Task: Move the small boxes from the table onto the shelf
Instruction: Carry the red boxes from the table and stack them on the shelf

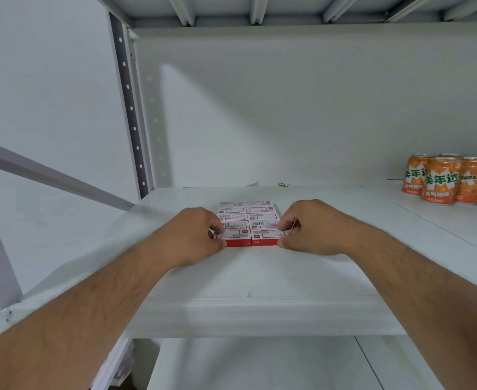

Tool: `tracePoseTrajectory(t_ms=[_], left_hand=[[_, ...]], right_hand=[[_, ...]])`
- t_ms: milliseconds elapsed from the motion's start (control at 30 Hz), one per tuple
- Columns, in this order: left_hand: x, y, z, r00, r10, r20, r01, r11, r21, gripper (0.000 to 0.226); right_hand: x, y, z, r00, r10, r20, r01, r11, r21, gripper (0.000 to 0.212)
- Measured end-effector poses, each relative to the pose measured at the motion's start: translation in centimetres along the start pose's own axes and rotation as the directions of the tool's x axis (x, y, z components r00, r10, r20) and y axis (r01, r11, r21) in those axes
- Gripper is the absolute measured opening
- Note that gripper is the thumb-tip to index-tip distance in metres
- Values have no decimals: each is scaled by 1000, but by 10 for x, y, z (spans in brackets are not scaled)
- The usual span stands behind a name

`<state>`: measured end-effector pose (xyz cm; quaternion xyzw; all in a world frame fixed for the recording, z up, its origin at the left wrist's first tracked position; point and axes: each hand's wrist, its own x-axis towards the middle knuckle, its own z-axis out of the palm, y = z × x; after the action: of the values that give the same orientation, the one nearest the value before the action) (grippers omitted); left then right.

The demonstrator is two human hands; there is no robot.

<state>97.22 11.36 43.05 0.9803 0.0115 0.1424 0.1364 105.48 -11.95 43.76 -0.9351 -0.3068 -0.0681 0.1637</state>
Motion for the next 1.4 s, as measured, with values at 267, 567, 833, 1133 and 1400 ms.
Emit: tracePoseTrajectory(t_ms=[267, 567, 833, 1133, 1400], left_hand=[[-13, 6, -6, 999, 21, 27, -24, 993, 113, 60], [-44, 27, -16, 998, -35, 60, 23, 981, 191, 58], [-91, 48, -25, 978, -210, -21, 208, 947, 244, 71], [-173, 113, -10, 901, -411, -139, 434, 862, 263, 67], [-273, 142, 2, 757, -634, -159, 648, 694, 314, 64]], right_hand=[[-20, -13, -3, 998, -8, -62, 2, 996, -85, 63], [-44, -54, 6, 997, -63, -37, 58, 991, -120, 61], [-68, -63, 2, 991, -132, -11, 129, 979, -157, 64], [-126, -56, 0, 905, -420, 70, 425, 903, -63, 67], [-195, -89, 15, 761, -641, 102, 638, 767, 67, 61]])
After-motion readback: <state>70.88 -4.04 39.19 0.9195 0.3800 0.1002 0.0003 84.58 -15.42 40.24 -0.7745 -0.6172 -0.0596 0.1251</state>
